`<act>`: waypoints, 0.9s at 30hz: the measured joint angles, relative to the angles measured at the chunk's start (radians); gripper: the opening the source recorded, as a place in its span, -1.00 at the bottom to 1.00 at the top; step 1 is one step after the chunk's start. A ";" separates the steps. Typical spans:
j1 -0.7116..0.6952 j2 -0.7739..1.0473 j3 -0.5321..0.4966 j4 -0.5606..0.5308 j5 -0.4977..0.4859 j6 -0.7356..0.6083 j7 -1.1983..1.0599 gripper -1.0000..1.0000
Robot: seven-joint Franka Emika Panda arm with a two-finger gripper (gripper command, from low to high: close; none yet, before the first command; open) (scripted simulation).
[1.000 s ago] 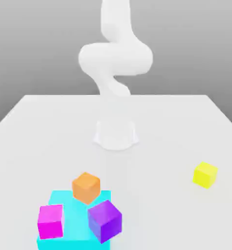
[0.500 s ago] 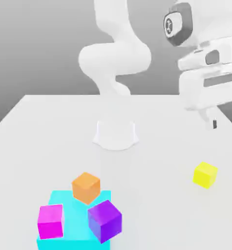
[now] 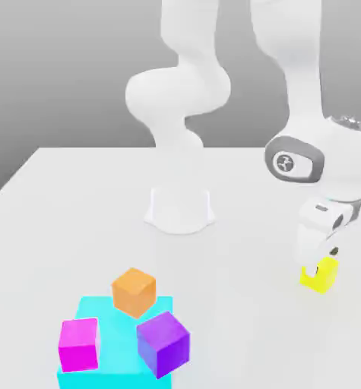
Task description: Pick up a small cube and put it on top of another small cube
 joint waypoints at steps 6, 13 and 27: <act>0.006 0.009 -0.008 0.002 -0.012 0.007 0.010 -1.00; -0.073 -0.202 0.123 -0.042 0.210 -0.157 -0.157 -1.00; -0.572 -0.242 -0.095 0.265 0.296 -0.502 -0.421 -1.00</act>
